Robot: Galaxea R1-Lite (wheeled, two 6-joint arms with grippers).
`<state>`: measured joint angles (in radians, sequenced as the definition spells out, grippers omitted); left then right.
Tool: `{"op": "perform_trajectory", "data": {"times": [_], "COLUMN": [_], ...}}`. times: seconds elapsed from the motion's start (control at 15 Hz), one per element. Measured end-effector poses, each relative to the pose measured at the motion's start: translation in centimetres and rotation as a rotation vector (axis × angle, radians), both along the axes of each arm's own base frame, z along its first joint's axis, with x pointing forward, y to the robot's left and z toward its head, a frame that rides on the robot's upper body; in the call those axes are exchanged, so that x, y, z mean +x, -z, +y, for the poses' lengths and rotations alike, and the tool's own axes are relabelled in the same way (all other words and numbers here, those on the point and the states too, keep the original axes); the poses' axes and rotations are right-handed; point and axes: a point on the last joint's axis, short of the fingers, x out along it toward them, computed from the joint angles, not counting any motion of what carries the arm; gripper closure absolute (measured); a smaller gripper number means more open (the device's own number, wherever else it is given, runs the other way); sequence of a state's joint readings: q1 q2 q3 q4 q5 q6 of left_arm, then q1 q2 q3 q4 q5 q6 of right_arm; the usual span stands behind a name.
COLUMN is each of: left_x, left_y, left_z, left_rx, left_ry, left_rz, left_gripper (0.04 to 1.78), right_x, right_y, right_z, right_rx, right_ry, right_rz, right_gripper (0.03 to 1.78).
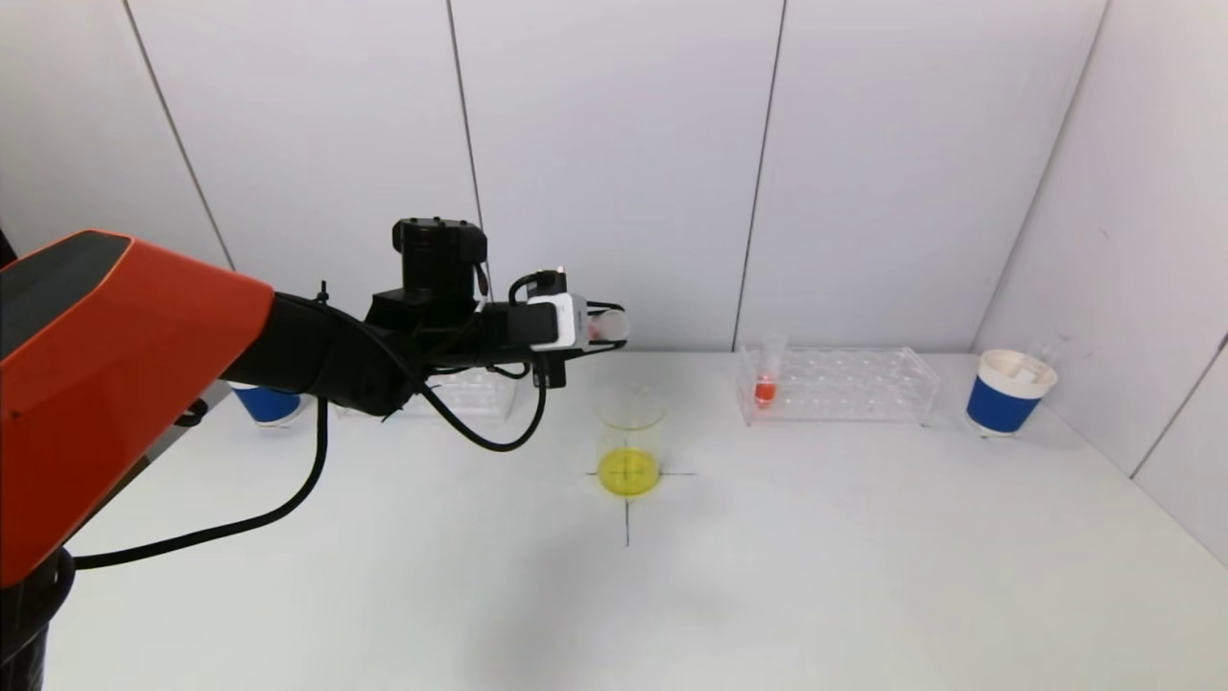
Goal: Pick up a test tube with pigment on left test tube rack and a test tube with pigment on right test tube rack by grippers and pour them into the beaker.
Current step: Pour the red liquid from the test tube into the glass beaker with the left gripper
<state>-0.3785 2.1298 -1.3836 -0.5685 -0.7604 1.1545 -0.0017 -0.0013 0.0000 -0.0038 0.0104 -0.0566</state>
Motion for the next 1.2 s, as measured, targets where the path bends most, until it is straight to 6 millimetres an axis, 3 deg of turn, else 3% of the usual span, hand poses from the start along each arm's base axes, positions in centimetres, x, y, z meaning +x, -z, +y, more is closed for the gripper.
{"op": "perform_trajectory", "data": {"times": [1.2], "left_x": [-0.1], "left_y": [1.02], "left_z": [0.22], "left_rx": [0.063], "left_ry": [0.044], "left_rz": [-0.19], "left_gripper": [1.36], "right_x": [0.0], "right_y": [0.0], "right_z": [0.0], "right_rx": [0.0], "right_ry": [0.0], "right_rz": [0.0], "right_gripper": [0.04]}}
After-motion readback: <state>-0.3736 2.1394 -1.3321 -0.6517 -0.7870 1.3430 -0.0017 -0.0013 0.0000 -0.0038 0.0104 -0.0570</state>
